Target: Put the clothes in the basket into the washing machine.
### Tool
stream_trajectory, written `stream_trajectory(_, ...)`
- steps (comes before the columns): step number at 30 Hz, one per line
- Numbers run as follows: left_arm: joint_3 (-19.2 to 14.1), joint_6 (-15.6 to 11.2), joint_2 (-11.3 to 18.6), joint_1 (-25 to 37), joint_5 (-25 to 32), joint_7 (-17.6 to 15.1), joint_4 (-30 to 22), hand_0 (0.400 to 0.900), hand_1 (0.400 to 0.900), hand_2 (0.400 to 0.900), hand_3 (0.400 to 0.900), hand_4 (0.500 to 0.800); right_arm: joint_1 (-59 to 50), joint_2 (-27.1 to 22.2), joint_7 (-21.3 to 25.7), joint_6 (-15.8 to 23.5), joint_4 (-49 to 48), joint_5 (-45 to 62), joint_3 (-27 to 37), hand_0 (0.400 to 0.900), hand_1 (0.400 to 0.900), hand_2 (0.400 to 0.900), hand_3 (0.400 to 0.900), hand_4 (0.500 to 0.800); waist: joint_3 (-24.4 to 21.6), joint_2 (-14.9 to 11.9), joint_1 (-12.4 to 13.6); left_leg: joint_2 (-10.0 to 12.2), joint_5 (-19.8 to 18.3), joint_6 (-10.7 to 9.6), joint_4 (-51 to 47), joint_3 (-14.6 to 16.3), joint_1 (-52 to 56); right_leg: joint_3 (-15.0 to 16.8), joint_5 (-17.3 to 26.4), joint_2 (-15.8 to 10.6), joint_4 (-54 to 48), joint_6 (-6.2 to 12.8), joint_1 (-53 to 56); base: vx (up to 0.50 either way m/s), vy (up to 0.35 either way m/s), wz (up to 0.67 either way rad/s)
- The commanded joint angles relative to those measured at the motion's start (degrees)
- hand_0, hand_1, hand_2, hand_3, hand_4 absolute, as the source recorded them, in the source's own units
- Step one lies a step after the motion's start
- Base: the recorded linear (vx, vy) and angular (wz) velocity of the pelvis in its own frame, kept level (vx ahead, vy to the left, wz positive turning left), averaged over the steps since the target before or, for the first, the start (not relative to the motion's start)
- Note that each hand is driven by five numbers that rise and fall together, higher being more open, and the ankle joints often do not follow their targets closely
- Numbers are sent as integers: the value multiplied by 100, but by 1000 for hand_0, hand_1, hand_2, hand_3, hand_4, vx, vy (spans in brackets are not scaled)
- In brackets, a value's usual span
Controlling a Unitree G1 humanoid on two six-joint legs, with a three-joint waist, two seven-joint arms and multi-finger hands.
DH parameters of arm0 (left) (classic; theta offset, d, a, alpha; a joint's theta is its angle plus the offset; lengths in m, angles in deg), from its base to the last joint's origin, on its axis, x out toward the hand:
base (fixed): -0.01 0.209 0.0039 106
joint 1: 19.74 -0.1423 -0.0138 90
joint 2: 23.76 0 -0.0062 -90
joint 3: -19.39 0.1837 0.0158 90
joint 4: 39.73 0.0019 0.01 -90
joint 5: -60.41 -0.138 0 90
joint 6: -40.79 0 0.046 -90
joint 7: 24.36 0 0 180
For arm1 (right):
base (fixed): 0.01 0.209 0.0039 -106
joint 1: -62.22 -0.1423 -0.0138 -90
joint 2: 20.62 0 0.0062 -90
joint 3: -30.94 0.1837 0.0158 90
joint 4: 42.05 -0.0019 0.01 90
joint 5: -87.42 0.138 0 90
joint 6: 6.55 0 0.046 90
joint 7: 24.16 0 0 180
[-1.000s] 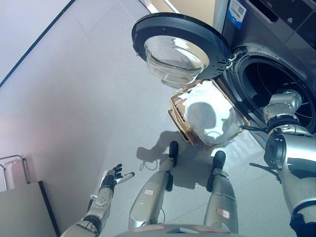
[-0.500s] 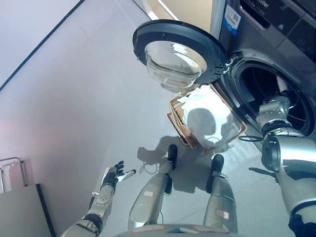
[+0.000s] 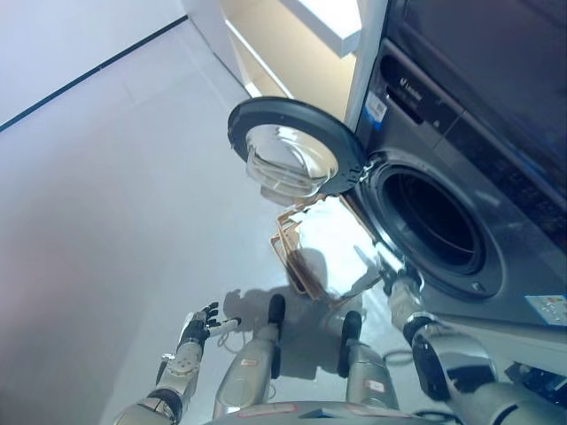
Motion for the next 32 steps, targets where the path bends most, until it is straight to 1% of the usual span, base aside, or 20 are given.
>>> stream_trajectory(1, -386, -103, 161, 64, -223, 95, 413, 900, 900, 900, 900, 800, 556, -3, -123, 225, -345, -651, -195, 900, 900, 900, 900, 800, -354, -285, -176, 13, -261, -304, -120, -55, 147, 46, 293, 36, -761, 289, 735, 6, 14, -15)
stream_trajectory(2, -386, -104, 162, 54, -223, 95, 412, 900, 900, 900, 900, 800, 569, 2, -117, 224, -355, -657, -197, 900, 900, 900, 900, 800, -352, -287, -175, 14, -259, -304, -131, -52, 164, 48, 297, 37, -773, 290, 751, 12, 26, -21)
stream_trajectory(3, -461, -93, 165, -28, -365, 168, 443, 900, 900, 900, 900, 800, 1017, 23, -58, 124, -243, -1387, -315, 900, 900, 900, 900, 800, -508, -373, -230, 19, -293, -290, -209, 17, 350, 80, 353, 56, -899, 309, 903, 16, 16, -15)
stream_trajectory(4, -460, -93, 166, -34, -366, 168, 441, 900, 900, 900, 900, 800, 1024, 26, -54, 123, -248, -1392, -315, 900, 900, 900, 900, 800, -503, -374, -227, 21, -292, -290, -218, 21, 367, 83, 355, 57, -907, 309, 918, 9, 22, -19)
stream_trajectory(5, -498, -82, 164, -65, -430, 204, 448, 900, 900, 900, 900, 800, 1240, 41, -35, 43, -148, -1802, -384, 900, 900, 900, 900, 800, -569, -415, -254, 22, -320, -277, -242, 47, 463, 99, 378, 62, -957, 322, 1002, 18, 11, -21)
stream_trajectory(6, -576, -57, 202, -160, -589, 273, 457, 900, 900, 900, 900, 800, 1596, 38, 4, -56, -111, -2656, -648, 900, 900, 900, 900, 800, -714, -484, -287, 29, -378, -245, -273, 110, 617, 159, 431, 63, -1080, 343, 1138, 27, 20, -30)
stream_trajectory(7, -611, -39, 219, -214, -654, 306, 462, 900, 900, 900, 900, 800, 1698, 24, 85, -142, -118, -3298, -902, 900, 900, 900, 900, 800, -781, -515, -289, 34, -410, -229, -289, 140, 703, 183, 466, 61, -1139, 358, 1208, 40, 26, -34)
stream_trajectory(8, -600, -3, 232, -269, -762, 363, 467, 900, 900, 900, 900, 800, 1806, 40, 259, -316, -146, -4600, -1578, 900, 900, 900, 900, 800, -827, -534, -292, 50, -443, -217, -307, 177, 808, 225, 467, 63, -1170, 371, 1290, 27, 25, -23)
stream_trajectory(9, -552, -5, 225, -327, -913, 364, 444, 900, 900, 900, 900, 800, 1935, 44, 329, -373, -148, -5291, -1912, 900, 900, 900, 900, 800, -868, -547, -297, 54, -467, -196, -310, 184, 883, 246, 455, 68, -1167, 371, 1342, 26, 21, -18)
stream_trajectory(11, -518, 33, 190, -473, -1189, 398, 432, 900, 900, 900, 900, 800, 2309, 40, 134, -444, -83, -5740, -2070, 900, 900, 900, 900, 800, -953, -589, -347, 66, -517, -166, -282, 217, 1014, 283, 416, 75, -1141, 366, 1473, 33, 14, -11)
stream_trajectory(13, -536, 32, 159, -561, -1241, 425, 430, 900, 900, 900, 900, 800, 2485, 41, 105, -475, -25, -5888, -2068, 900, 900, 900, 900, 800, -1003, -600, -370, 69, -539, -158, -288, 224, 1099, 299, 392, 87, -1136, 360, 1548, 40, 15, -6)
stream_trajectory(14, -577, 52, 105, -636, -1293, 529, 465, 900, 900, 900, 900, 800, 2685, 73, -33, -516, 201, -5758, -1842, 900, 900, 900, 900, 800, -1124, -614, -412, 85, -574, -163, -326, 235, 1238, 300, 368, 92, -1166, 366, 1659, 57, 18, -3)
stream_trajectory(15, -599, 59, 90, -673, -1325, 575, 489, 900, 900, 900, 900, 800, 2718, 76, -47, -549, 301, -5698, -1699, 900, 900, 900, 900, 800, -1192, -612, -426, 97, -589, -163, -348, 253, 1314, 302, 356, 96, -1180, 368, 1716, 74, 17, -4)
stream_trajectory(17, -626, 99, 76, -733, -1338, 667, 536, 900, 900, 900, 900, 800, 2773, 70, -97, -564, 394, -5622, -1577, 900, 900, 900, 900, 800, -1265, -615, -440, 107, -629, -151, -360, 263, 1411, 307, 343, 94, -1202, 367, 1803, 40, 2, -2)
stream_trajectory(21, -624, 132, 37, -778, -1367, 736, 554, 900, 900, 900, 900, 800, 2763, 29, -154, -619, 552, -5424, -1341, 900, 900, 900, 900, 800, -1324, -591, -457, 109, -683, -138, -351, 296, 1549, 336, 318, 98, -1210, 362, 1932, 4, 3, -2)
stream_trajectory(27, -503, 179, -15, -812, -1481, 789, 530, 900, 900, 900, 900, 800, 2762, 20, -150, -692, 695, -5460, -1312, 900, 900, 900, 900, 800, -1387, -515, -483, 111, -700, -135, -392, 306, 1676, 341, 295, 88, -1254, 359, 2057, 0, 0, 0)
stream_trajectory(29, -498, 190, -27, -825, -1486, 792, 513, 900, 900, 900, 900, 800, 2762, -22, -191, -688, 675, -5450, -1310, 900, 900, 900, 900, 800, -1389, -492, -496, 113, -699, -136, -391, 313, 1690, 344, 294, 83, -1252, 357, 2064, 0, 0, 0)
stream_trajectory(32, -495, 183, -32, -838, -1417, 784, 437, 900, 900, 900, 900, 800, 2730, -83, -126, -679, 616, -5456, -1306, 900, 900, 900, 900, 800, -1374, -474, -517, 119, -692, -142, -388, 303, 1683, 353, 296, 88, -1248, 350, 2056, 0, 0, 0)
